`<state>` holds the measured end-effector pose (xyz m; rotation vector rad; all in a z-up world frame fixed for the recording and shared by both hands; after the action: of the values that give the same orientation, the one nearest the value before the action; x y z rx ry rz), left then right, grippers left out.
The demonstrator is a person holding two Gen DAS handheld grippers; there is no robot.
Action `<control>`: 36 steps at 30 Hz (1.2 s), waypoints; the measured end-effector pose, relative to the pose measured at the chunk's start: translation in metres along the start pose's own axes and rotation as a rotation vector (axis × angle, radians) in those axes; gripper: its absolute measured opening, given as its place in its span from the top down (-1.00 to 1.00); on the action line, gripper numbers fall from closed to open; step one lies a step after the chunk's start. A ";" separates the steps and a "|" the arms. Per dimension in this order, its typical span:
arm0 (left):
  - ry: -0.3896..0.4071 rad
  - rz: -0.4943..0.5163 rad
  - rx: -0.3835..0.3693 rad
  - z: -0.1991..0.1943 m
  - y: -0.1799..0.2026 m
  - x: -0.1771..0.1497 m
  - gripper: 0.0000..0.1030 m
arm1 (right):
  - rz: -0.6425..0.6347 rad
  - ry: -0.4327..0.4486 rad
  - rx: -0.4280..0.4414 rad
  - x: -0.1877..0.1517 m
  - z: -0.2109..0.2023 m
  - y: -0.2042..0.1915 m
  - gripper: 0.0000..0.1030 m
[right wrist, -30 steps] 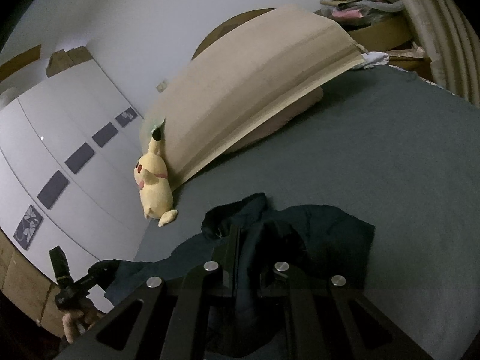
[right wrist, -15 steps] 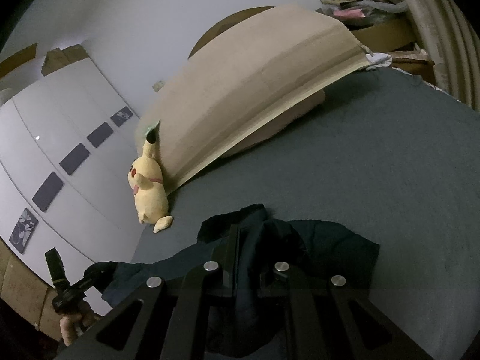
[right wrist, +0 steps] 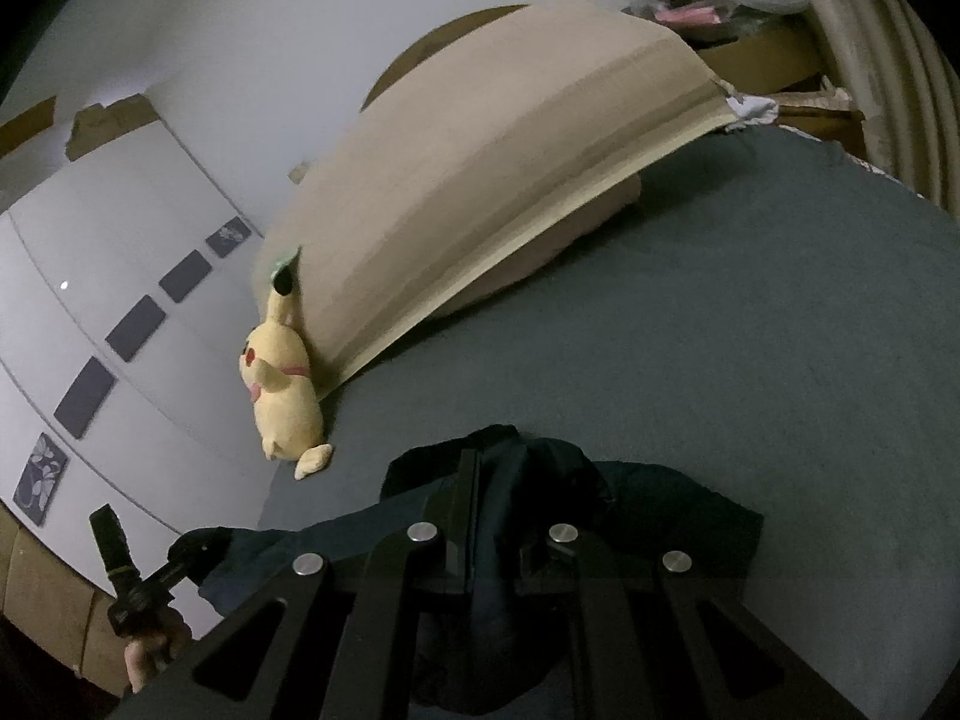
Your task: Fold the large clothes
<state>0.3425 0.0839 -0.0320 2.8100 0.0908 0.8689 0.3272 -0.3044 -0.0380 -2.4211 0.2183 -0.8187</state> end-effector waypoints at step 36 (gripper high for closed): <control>-0.228 -0.040 0.015 0.116 -0.022 0.004 0.87 | 0.154 -0.186 -0.071 0.013 0.127 0.075 0.86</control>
<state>0.4109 0.0857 -0.1277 2.8879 0.1186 0.5361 0.4159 -0.3114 -0.1568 -2.4924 0.3615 -0.5231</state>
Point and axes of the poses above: each gripper's, at about its wrist camera, not at the fingertips, and z roughly the way its jaws point, y to its right, x to its top, the point moved 4 cm from there along z, roughly the way its jaws point, and after that the axes turned 11 degrees about -y, right-handed, at the moved point
